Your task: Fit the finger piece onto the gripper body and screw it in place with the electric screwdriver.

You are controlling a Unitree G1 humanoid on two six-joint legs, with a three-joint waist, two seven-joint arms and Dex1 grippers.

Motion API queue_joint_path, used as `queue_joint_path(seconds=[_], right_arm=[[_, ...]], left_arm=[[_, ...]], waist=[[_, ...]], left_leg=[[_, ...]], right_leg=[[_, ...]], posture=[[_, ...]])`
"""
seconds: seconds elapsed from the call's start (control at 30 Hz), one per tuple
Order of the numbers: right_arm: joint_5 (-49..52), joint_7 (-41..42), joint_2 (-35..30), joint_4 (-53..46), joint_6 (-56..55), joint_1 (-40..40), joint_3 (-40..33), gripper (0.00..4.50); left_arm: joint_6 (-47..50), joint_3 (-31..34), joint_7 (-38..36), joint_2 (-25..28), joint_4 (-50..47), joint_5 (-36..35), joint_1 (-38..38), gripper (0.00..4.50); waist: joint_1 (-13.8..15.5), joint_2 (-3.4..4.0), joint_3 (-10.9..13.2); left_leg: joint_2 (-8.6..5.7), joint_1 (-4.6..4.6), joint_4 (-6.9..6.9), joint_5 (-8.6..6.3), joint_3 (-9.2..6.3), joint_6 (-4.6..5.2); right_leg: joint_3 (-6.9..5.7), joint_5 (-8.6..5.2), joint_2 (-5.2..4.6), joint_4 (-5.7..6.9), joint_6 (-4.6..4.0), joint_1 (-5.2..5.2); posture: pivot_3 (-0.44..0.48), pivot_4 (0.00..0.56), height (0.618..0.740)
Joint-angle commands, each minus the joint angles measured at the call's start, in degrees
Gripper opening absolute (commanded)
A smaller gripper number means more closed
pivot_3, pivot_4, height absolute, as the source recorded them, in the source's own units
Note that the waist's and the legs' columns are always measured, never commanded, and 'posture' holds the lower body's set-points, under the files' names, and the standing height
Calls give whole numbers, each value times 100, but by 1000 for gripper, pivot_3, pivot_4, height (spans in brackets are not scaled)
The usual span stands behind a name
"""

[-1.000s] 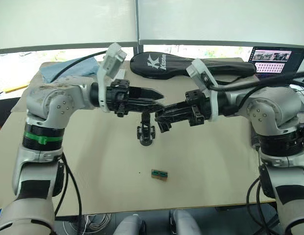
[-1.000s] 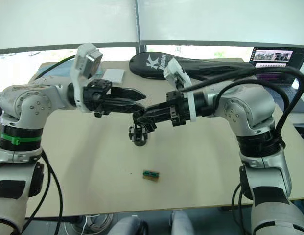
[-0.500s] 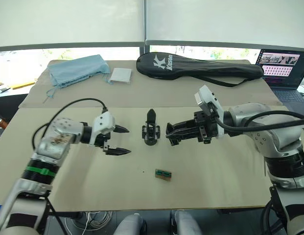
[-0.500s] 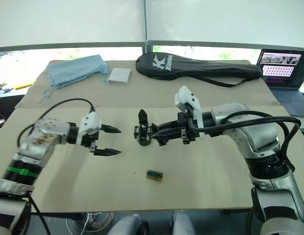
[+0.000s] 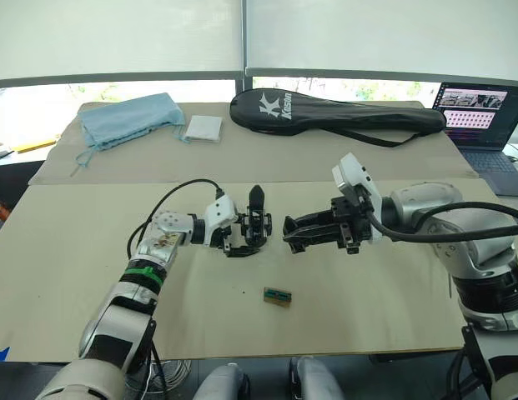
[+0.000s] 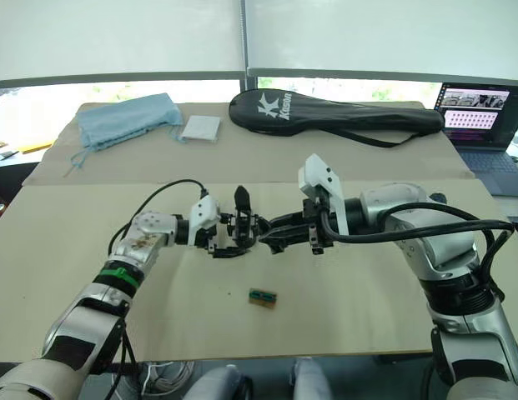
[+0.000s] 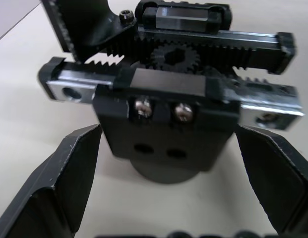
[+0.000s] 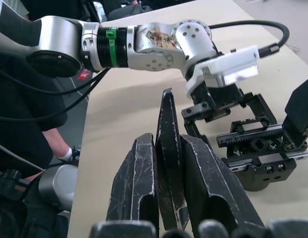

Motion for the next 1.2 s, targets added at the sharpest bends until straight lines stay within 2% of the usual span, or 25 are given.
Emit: queue_joint_path(seconds=[0.03,0.07,0.1,0.23,0.4,0.57,0.8,1.2], right_arm=[[105,-58,-17,-172,-136,30,-250,307],[31,-61,46,-152,-332,104,-247,307],[-119,-13,119,-89,-682,198,-211,307],[-445,149,444,253,-1670,374,-158,307],[-519,271,914,728,-2292,341,-150,307],[-809,521,1200,1307,-2853,344,72,307],[-1112,752,1392,1939,-3308,332,172,307],[-1400,791,1567,2511,-3446,198,229,307]], left_arm=[[-256,135,41,-150,334,28,-219,3206],[-334,88,-29,-173,398,76,-207,2614],[-378,48,-102,-197,441,112,-178,2326],[-353,79,-89,-364,308,56,-69,2337],[119,87,103,-722,-439,-58,136,2337],[47,-71,302,-809,-558,249,243,2337],[-34,-104,339,-769,-597,378,308,2337],[-39,-141,324,-760,-639,418,320,2337]], waist=[[0,0,0],[0,0,0],[0,0,0],[5,-2,-1],[25,-2,-1],[-1,-1,-1],[-7,-1,-2],[-15,1,-3]], left_leg=[[0,-4,3,0,0,0],[0,-13,9,0,-1,1],[0,-20,16,-1,-3,1],[-2,-20,18,-2,-5,3],[-9,-23,24,-2,-10,5],[-21,-30,29,0,-17,9],[-20,-22,29,0,-17,8],[-20,-19,29,0,-17,8]], right_leg=[[0,0,0,0,0,-1],[0,1,0,1,1,-7],[0,1,0,4,1,-12],[-2,2,2,4,4,-9],[-11,5,8,8,9,-6],[-19,9,11,6,15,-6],[-17,9,11,8,15,-6],[-17,9,11,10,15,-5]], posture=[[0,150,736],[0,150,736],[0,150,736],[0,150,736],[0,150,736],[0,150,736],[0,150,736],[0,150,736]])
